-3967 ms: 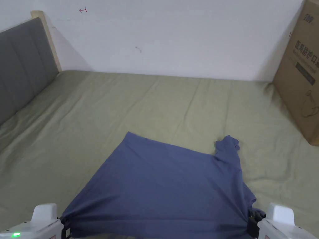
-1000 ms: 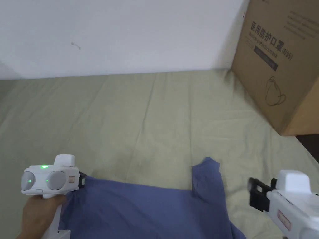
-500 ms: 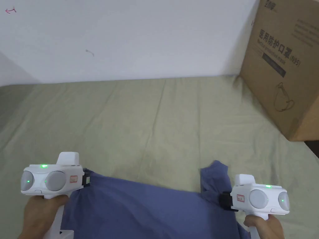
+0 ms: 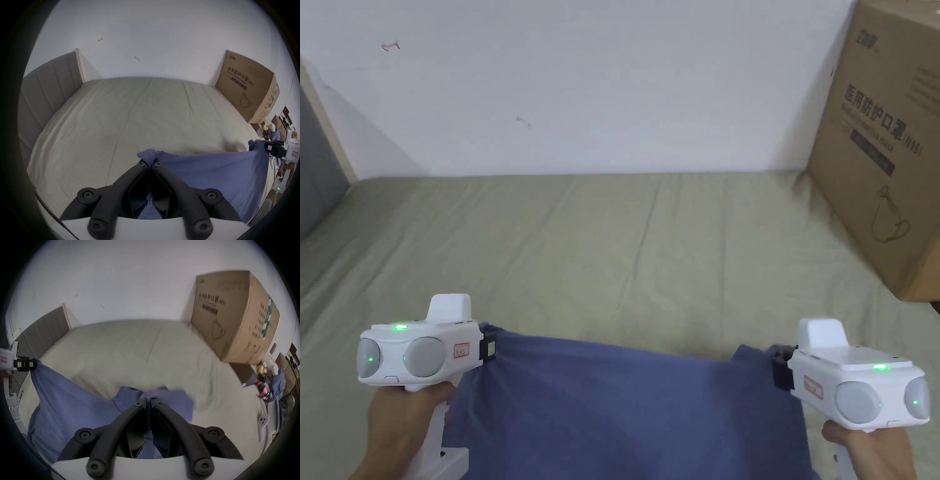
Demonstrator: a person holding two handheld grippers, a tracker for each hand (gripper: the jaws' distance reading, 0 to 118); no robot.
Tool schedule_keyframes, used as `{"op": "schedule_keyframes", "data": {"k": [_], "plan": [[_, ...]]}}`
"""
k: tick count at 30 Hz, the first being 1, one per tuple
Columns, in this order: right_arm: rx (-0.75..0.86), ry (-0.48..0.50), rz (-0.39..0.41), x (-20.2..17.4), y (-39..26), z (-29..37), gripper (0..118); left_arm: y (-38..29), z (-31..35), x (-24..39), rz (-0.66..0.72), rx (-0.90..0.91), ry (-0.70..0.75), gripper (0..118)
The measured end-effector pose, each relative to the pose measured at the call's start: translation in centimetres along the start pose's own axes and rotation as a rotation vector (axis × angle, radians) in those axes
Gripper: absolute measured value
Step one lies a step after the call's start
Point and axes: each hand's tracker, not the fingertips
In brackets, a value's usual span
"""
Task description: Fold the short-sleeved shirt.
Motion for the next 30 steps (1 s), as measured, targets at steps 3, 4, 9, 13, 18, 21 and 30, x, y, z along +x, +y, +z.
{"op": "schedule_keyframes", "data": {"k": [3, 4, 9, 13, 18, 21, 30], "plan": [[0.099, 0.008, 0.017, -0.2, 2.3, 3.7, 2, 1.4, 4.1, -0.4, 0.011, 0.090, 0.000, 0], [0.136, 0.004, 0.028, -0.4, 3.2, 5.0, 2, 2.1, 5.7, -0.6, 0.014, 0.118, 0.000, 0], [0.336, 0.006, 0.046, -1.6, 8.9, 11.7, 2, 7.0, 12.5, -1.1, 0.037, 0.271, 0.007, 0], [0.469, 0.000, 0.076, -2.7, 14.4, 15.6, 2, 11.7, 16.6, -0.8, -0.005, 0.360, 0.049, 0], [0.626, -0.004, 0.092, -3.5, 21.4, 19.6, 2, 18.0, 21.4, -0.9, -0.003, 0.480, 0.078, 0], [0.714, -0.014, 0.107, -3.8, 25.3, 21.5, 2, 21.8, 23.8, -0.6, -0.018, 0.550, 0.103, 0], [0.840, -0.061, 0.140, -4.1, 33.1, 21.7, 2, 30.6, 25.0, 0.5, -0.050, 0.685, 0.164, 0]]}}
